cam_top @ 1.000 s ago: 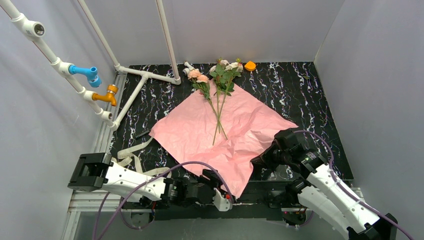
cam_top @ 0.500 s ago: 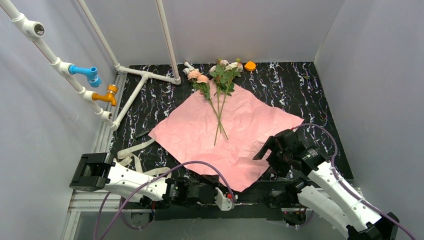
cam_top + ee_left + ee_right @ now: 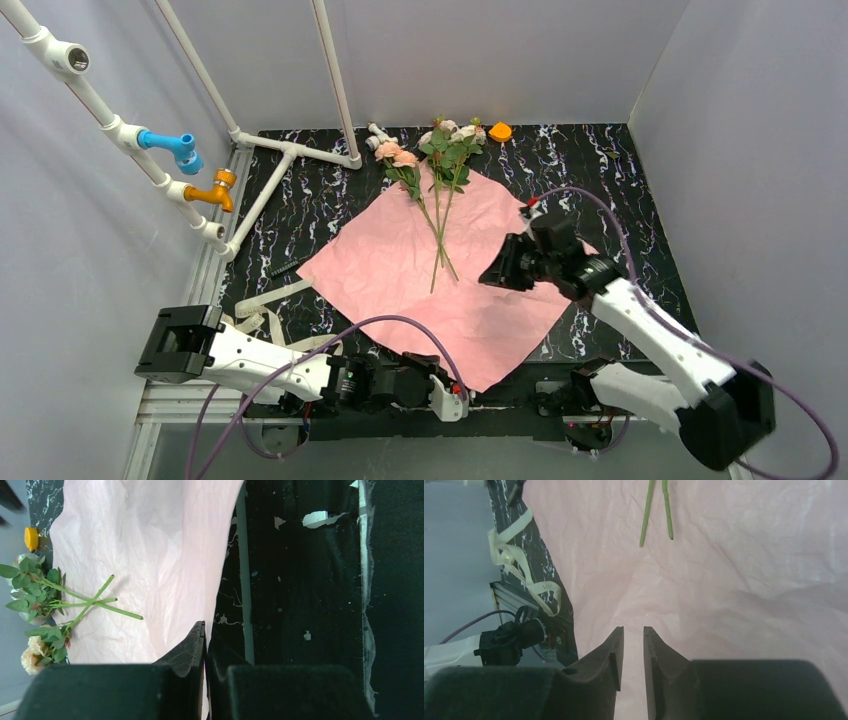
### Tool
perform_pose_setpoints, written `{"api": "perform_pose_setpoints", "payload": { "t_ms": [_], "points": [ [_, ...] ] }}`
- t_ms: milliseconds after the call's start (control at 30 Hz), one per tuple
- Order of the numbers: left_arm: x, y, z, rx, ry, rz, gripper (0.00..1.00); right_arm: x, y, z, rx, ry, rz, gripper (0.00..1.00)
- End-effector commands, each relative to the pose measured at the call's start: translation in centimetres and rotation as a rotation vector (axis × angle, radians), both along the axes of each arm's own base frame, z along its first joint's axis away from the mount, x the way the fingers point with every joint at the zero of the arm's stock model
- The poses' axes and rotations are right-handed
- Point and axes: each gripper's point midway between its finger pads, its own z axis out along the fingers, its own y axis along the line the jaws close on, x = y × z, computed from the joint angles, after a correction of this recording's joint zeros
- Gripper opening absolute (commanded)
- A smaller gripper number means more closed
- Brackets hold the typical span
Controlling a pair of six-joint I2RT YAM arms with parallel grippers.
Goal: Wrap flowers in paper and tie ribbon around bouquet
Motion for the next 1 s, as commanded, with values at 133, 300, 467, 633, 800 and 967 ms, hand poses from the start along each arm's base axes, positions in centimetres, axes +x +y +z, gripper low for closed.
{"api": "perform_pose_setpoints", "payload": {
  "t_ms": [133, 300, 467, 633, 800, 967],
  "points": [
    [-0.7, -0.5, 1.5, -0.085, 0.127, 0.018, 0.00, 1.1, 5.3, -7.3, 0.054, 0.079, 0.224, 0.14],
    [-0.1, -0.1, 1.5, -0.077, 0.223, 0.041, 0.00, -0.6, 3.1, -14.0, -0.098, 0.261, 0.189, 0.08],
    [1.2, 0.5, 1.9, -0.107, 0.349, 0.096, 0.00, -1.3, 1.1, -16.5, -0.222, 0.321, 0.160, 0.03],
    [2.5, 0.5, 3.0, -0.152, 0.414, 0.135, 0.00, 0.1, 2.1, -15.0, -0.216, 0.292, 0.182, 0.03],
    [4.0, 1.0, 3.1, -0.165, 0.480, 0.195, 0.00, 3.4, 3.1, -11.0, -0.225, 0.145, 0.194, 0.18],
    [5.3, 0.7, 4.6, -0.243, 0.568, 0.225, 0.00, 7.5, 3.4, -6.7, -0.187, -0.023, 0.145, 0.52]
  ]
}}
